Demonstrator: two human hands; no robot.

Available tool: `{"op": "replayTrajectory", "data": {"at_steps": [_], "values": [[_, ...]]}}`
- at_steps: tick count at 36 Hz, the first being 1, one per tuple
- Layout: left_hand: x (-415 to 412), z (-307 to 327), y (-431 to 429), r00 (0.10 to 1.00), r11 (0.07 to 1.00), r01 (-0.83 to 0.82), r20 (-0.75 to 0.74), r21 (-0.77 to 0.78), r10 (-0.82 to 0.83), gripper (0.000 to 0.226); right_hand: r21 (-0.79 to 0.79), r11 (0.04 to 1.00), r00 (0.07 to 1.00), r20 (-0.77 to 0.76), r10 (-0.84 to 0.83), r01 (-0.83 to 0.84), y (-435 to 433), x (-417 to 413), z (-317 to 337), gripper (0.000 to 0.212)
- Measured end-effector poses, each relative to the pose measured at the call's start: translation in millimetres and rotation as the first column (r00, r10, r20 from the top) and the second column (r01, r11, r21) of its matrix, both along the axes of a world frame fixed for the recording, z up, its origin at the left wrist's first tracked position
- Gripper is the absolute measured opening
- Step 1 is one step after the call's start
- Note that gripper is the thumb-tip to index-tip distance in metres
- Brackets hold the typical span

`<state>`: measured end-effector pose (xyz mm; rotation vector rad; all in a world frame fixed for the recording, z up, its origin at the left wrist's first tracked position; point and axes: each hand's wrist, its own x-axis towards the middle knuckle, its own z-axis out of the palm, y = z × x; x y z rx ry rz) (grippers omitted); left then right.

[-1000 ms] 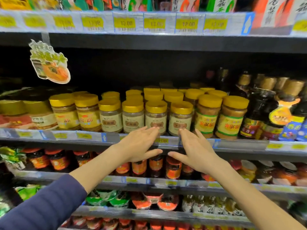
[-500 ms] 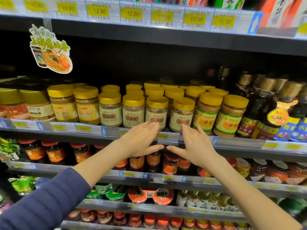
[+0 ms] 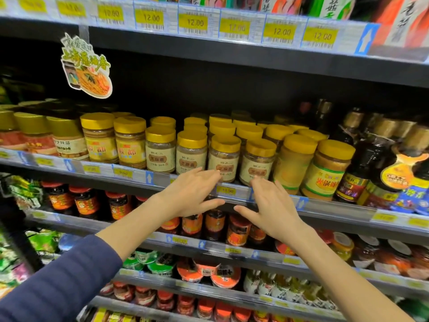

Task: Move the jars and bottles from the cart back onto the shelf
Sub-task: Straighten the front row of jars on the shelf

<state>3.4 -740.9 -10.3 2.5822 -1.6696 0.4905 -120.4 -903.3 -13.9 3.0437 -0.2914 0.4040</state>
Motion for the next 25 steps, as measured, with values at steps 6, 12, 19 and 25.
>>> {"op": "replayTrajectory", "data": {"at_steps": [6,12,19,25], "values": [[7.8,2.7,46.3,0.994,0.994,-0.114,0.004,0.006,0.114,0.074,-0.017,0.986,0.986,-0.004,0.167,-0.167,29.3,13.3,2.9,0.072],[32.1,-1.2,93.3,0.976,0.976,-0.215,0.028,0.03,0.215,0.085,0.026,0.966,0.965,-0.036,0.259,-0.258,68.1,46.1,1.4,0.078],[61.8,0.9,124.2,0.984,0.983,-0.175,-0.011,0.059,0.176,0.081,0.021,0.974,0.971,-0.077,0.225,-0.224,100.1,79.7,-2.5,0.08],[77.2,3.4,127.3,0.997,0.993,-0.063,-0.03,0.099,0.066,0.075,0.003,0.994,0.993,-0.039,0.113,-0.113,116.1,91.5,-7.9,0.079]]}}
